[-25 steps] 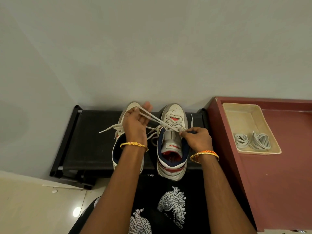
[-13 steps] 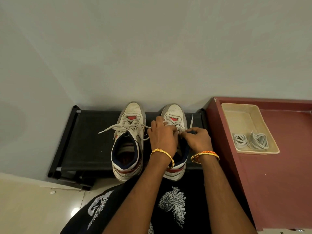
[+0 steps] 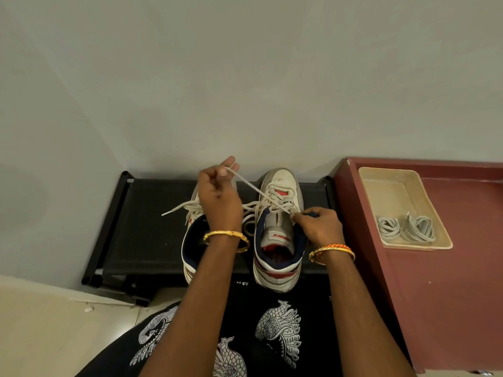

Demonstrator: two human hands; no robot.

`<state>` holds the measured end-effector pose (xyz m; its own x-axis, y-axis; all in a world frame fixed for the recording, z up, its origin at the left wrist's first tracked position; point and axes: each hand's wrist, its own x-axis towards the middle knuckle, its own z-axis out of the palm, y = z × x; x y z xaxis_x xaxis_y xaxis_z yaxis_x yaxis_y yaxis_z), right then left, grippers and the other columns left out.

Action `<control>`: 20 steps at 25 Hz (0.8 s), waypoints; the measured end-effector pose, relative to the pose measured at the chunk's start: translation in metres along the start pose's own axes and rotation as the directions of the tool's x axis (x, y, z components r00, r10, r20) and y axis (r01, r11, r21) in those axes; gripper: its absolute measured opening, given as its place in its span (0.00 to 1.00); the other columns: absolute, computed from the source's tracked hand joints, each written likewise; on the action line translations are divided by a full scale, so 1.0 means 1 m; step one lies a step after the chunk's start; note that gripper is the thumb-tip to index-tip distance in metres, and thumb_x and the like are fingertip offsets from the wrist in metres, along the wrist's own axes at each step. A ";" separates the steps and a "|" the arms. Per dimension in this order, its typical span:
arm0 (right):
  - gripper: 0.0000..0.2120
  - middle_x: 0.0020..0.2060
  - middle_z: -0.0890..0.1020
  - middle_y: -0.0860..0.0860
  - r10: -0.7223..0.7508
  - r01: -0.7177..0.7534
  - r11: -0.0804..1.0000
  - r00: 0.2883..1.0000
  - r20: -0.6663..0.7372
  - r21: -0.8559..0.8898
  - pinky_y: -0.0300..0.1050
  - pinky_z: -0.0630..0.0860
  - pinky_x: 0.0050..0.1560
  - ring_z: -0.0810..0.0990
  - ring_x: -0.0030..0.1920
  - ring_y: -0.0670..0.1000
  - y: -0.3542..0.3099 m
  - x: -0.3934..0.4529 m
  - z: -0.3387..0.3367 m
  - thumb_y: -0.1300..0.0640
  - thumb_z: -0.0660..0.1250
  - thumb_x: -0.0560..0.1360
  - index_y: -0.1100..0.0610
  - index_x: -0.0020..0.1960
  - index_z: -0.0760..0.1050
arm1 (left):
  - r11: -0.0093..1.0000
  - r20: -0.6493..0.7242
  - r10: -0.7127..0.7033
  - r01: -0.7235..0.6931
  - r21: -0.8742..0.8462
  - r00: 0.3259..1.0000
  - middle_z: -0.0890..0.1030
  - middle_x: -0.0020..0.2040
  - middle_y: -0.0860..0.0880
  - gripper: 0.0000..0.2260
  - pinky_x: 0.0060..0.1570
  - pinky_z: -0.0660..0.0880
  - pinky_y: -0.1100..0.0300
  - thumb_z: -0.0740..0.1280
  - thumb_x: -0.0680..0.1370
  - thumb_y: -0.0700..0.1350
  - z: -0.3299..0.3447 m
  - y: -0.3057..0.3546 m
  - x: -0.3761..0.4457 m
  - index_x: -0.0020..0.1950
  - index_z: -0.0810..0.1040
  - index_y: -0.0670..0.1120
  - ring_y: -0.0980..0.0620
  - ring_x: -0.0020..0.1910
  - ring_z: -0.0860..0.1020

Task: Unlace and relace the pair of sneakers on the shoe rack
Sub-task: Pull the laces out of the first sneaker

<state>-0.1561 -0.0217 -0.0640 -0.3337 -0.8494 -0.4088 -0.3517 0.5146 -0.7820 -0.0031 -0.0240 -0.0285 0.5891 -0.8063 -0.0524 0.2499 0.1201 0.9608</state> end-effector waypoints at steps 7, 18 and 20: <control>0.08 0.46 0.82 0.55 -0.002 0.003 0.999 0.999 0.036 -0.037 0.44 0.76 0.47 0.79 0.47 0.53 0.002 -0.004 0.001 0.59 0.71 0.70 0.58 0.48 0.79 | 0.674 0.405 0.142 -0.387 0.629 0.903 0.74 0.46 0.50 0.04 0.43 0.72 0.60 0.66 0.76 0.46 -0.001 -0.008 -0.007 0.50 0.76 0.50 0.52 0.45 0.73; 0.11 0.45 0.79 0.55 0.037 -0.038 0.992 0.999 -0.006 -0.116 0.48 0.77 0.49 0.77 0.45 0.54 0.006 -0.016 0.006 0.60 0.67 0.71 0.57 0.53 0.77 | 0.264 0.503 -0.050 -0.475 0.840 0.863 0.51 0.76 0.50 0.06 0.64 0.55 0.47 0.68 0.75 0.45 0.019 -0.035 -0.030 0.50 0.82 0.48 0.47 0.72 0.53; 0.10 0.44 0.78 0.55 0.045 -0.046 0.992 0.999 -0.011 -0.119 0.47 0.76 0.46 0.77 0.44 0.54 0.006 -0.017 0.007 0.59 0.67 0.71 0.57 0.51 0.77 | 0.379 0.430 0.050 -0.416 0.827 0.901 0.48 0.77 0.52 0.02 0.64 0.57 0.47 0.70 0.73 0.41 0.015 -0.028 -0.030 0.43 0.81 0.48 0.48 0.73 0.53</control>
<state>-0.1465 -0.0055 -0.0650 -0.3592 -0.8241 -0.4380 -0.4373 0.5632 -0.7011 -0.0392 -0.0124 -0.0497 0.2128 -0.9700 0.1177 -0.7857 -0.0982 0.6107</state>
